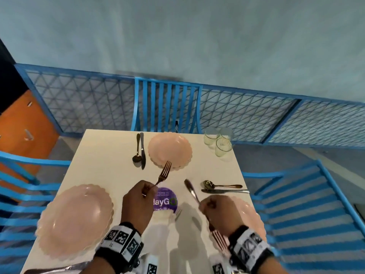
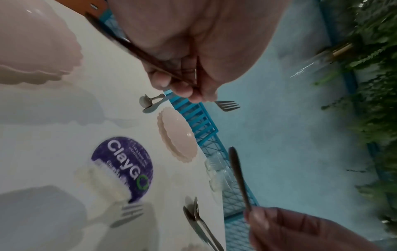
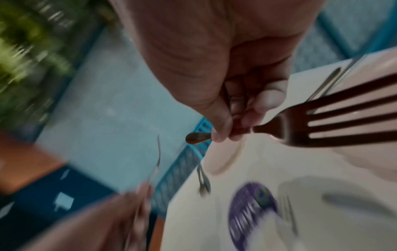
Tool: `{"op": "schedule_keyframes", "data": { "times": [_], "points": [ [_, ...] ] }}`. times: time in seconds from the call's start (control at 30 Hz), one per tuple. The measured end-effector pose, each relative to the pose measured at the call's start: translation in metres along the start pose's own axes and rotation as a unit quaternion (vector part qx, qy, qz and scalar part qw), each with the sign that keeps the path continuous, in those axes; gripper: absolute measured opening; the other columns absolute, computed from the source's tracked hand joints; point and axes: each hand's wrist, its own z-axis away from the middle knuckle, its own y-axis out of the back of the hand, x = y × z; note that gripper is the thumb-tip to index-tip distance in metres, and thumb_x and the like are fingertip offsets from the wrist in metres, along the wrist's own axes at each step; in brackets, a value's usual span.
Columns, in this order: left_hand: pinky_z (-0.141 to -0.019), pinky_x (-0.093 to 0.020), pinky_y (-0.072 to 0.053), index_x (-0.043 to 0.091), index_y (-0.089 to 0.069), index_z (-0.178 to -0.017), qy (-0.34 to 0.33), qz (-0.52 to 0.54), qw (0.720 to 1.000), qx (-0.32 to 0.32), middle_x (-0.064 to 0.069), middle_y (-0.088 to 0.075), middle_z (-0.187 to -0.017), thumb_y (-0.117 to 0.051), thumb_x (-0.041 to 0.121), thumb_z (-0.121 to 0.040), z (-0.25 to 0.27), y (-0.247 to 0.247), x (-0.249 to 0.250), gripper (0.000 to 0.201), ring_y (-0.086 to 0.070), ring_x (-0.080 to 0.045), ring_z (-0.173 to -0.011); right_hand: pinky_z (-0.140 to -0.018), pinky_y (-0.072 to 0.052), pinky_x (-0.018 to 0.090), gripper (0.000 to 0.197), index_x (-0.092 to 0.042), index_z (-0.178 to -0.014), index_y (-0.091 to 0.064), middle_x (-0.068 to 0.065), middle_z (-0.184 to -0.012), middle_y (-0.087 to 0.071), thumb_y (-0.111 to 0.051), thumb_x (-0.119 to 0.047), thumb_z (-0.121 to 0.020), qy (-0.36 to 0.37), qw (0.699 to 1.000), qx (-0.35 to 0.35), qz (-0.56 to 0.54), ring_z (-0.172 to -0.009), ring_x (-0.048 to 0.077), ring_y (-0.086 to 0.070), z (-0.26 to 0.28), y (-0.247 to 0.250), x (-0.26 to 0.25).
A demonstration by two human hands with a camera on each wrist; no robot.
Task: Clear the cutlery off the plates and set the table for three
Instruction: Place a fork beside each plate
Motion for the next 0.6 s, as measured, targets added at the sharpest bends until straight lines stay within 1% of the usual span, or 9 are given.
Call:
{"op": "schedule_keyframes", "data": {
  "times": [0.03, 0.1, 0.17, 0.23, 0.27, 0.33, 0.37, 0.47, 0.6],
  "points": [
    [-0.062, -0.014, -0.040, 0.023, -0.067, -0.079, 0.002, -0.001, 1.000, 0.006, 0.007, -0.069, -0.074, -0.068, 0.018, -0.093, -0.012, -0.005, 0.002, 0.014, -0.061, -0.006, -0.072, -0.057, -0.049, 0.015, 0.027, -0.024, -0.061, -0.073, -0.013, -0.056, -0.069, -0.064, -0.006, -0.079, -0.013, 0.999, 0.006, -0.030, -0.051, 0.000, -0.060, -0.028, 0.007, -0.002],
    [-0.060, -0.010, -0.037, 0.020, -0.067, -0.082, 0.005, -0.005, 1.000, 0.013, 0.009, -0.067, -0.074, -0.068, 0.016, -0.093, -0.041, -0.018, 0.005, 0.012, -0.058, -0.003, -0.071, -0.064, -0.053, 0.027, 0.033, -0.022, -0.056, -0.073, -0.007, -0.059, -0.070, -0.061, -0.001, -0.078, -0.038, 0.996, 0.026, -0.082, -0.054, 0.009, -0.060, -0.092, 0.014, -0.005],
    [-0.060, -0.017, -0.037, 0.019, -0.067, -0.086, -0.002, -0.023, 1.000, 0.019, 0.009, -0.065, -0.074, -0.066, 0.014, -0.094, -0.069, -0.034, 0.007, 0.009, -0.057, -0.009, -0.069, -0.070, -0.056, 0.038, 0.032, -0.019, -0.055, -0.072, -0.001, -0.066, -0.072, -0.062, 0.000, -0.079, -0.053, 0.992, 0.044, -0.108, -0.056, 0.016, -0.059, -0.153, 0.016, -0.005],
    [-0.070, -0.021, -0.037, 0.018, -0.068, -0.091, -0.019, -0.052, 0.998, 0.022, 0.009, -0.062, -0.077, -0.064, 0.014, -0.095, -0.094, -0.049, 0.008, 0.006, -0.055, -0.015, -0.074, -0.079, -0.058, 0.040, 0.025, -0.017, -0.068, -0.074, 0.006, -0.080, -0.073, -0.064, 0.000, -0.083, -0.058, 0.991, 0.043, -0.109, -0.066, 0.018, -0.062, -0.204, 0.016, -0.006],
    [-0.074, -0.020, -0.036, 0.016, -0.069, -0.095, -0.024, -0.055, 0.998, 0.025, 0.009, -0.060, -0.079, -0.064, 0.013, -0.095, -0.105, -0.056, 0.009, 0.006, -0.054, -0.015, -0.080, -0.081, -0.058, 0.038, 0.018, -0.016, -0.084, -0.076, 0.008, -0.089, -0.072, -0.064, -0.003, -0.086, -0.051, 0.993, 0.029, -0.102, -0.073, 0.019, -0.063, -0.226, 0.013, -0.007],
    [-0.073, -0.013, -0.032, 0.011, -0.070, -0.097, -0.039, -0.045, 0.998, 0.027, 0.006, -0.061, -0.082, -0.063, 0.008, -0.094, -0.127, -0.072, 0.007, 0.009, -0.053, -0.015, -0.084, -0.084, -0.056, 0.034, 0.027, -0.011, -0.120, -0.069, 0.008, -0.115, -0.070, -0.062, -0.014, -0.094, -0.038, 0.999, 0.007, -0.019, -0.094, 0.021, -0.067, -0.272, 0.007, -0.003],
    [-0.071, -0.013, -0.032, 0.010, -0.070, -0.097, -0.047, -0.039, 0.998, 0.027, 0.004, -0.063, -0.084, -0.063, 0.007, -0.094, -0.137, -0.079, 0.007, 0.009, -0.055, -0.016, -0.084, -0.086, -0.055, 0.033, 0.034, -0.013, -0.130, -0.063, 0.004, -0.127, -0.066, -0.057, -0.021, -0.098, -0.032, 0.999, 0.007, 0.015, -0.107, 0.022, -0.066, -0.285, 0.006, -0.005],
    [-0.075, -0.021, -0.040, 0.014, -0.071, -0.099, -0.054, -0.039, 0.997, 0.029, 0.002, -0.070, -0.091, -0.064, 0.010, -0.093, -0.161, -0.099, 0.000, 0.010, -0.062, -0.019, -0.087, -0.094, -0.053, 0.035, 0.037, -0.019, -0.135, -0.057, -0.004, -0.136, -0.058, -0.049, -0.030, -0.101, 0.034, 0.973, -0.031, 0.226, -0.123, 0.024, -0.059, -0.321, -0.002, -0.001],
    [-0.060, -0.006, -0.037, 0.017, -0.070, -0.101, -0.057, -0.041, 0.997, 0.023, 0.003, -0.071, -0.092, -0.064, 0.012, -0.094, -0.176, -0.115, -0.012, 0.010, -0.061, -0.013, -0.084, -0.094, -0.053, 0.033, 0.036, -0.017, -0.133, -0.056, -0.004, -0.132, -0.059, -0.052, -0.025, -0.098, 0.048, 0.966, -0.028, 0.253, -0.122, 0.022, -0.058, -0.349, -0.016, 0.008]
  ]
}}
